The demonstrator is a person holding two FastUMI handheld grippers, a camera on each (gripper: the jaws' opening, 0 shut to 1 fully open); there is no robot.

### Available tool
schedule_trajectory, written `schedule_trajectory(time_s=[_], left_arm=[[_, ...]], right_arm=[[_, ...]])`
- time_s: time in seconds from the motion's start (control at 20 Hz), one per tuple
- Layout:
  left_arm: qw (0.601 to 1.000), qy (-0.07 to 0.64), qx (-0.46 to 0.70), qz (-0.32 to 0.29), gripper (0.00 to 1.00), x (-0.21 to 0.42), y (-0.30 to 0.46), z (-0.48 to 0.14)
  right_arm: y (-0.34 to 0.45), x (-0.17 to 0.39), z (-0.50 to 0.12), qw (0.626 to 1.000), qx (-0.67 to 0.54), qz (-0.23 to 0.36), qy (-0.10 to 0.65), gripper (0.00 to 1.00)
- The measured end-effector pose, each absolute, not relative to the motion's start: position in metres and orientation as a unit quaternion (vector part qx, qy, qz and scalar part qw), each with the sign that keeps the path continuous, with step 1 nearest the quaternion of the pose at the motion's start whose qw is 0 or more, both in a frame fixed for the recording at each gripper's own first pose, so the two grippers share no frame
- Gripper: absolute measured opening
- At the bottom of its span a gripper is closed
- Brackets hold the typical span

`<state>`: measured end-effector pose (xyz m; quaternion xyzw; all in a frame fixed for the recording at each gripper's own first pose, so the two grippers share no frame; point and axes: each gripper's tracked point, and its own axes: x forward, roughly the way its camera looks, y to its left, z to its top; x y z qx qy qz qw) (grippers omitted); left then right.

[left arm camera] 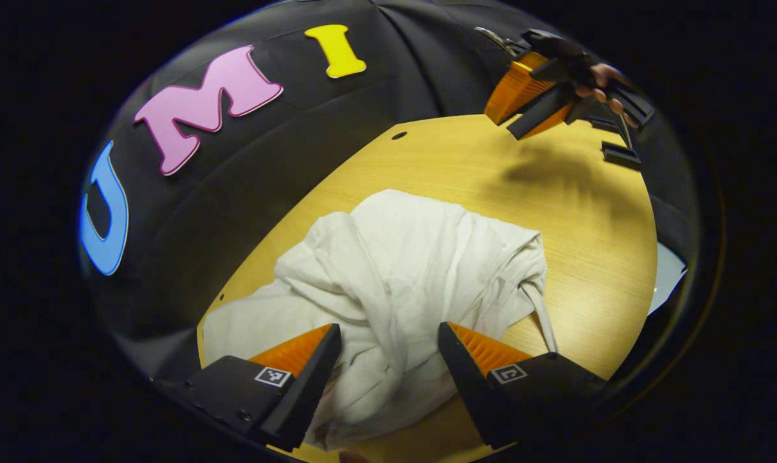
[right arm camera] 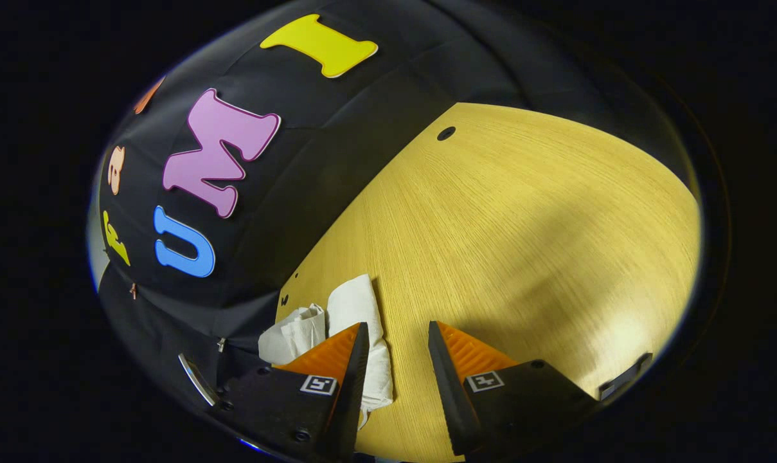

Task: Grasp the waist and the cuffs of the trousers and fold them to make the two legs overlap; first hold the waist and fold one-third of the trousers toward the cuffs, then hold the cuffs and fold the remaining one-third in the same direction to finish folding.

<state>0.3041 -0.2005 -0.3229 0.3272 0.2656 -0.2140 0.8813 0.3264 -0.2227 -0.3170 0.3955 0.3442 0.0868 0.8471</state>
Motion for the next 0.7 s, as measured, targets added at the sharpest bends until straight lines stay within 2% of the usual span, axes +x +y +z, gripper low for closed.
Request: schedule_trajectory(time_s=[0.1,0.35,0.7], left_arm=[[0.91,0.266,0.263,-0.181,0.97,0.29,-0.187,-0.28],[0.947,0.244,0.17,-0.123,0.97,0.268,-0.156,-0.212],[0.969,0.222,0.031,-0.103,0.98,0.244,-0.131,-0.152]], right_arm=[[-0.225,0.316,-0.294,0.851,0.393,0.095,0.336,0.58],[-0.215,0.307,-0.244,0.874,0.375,0.102,0.292,0.58],[-0.174,0.28,-0.19,0.889,0.353,0.132,0.26,0.58]])
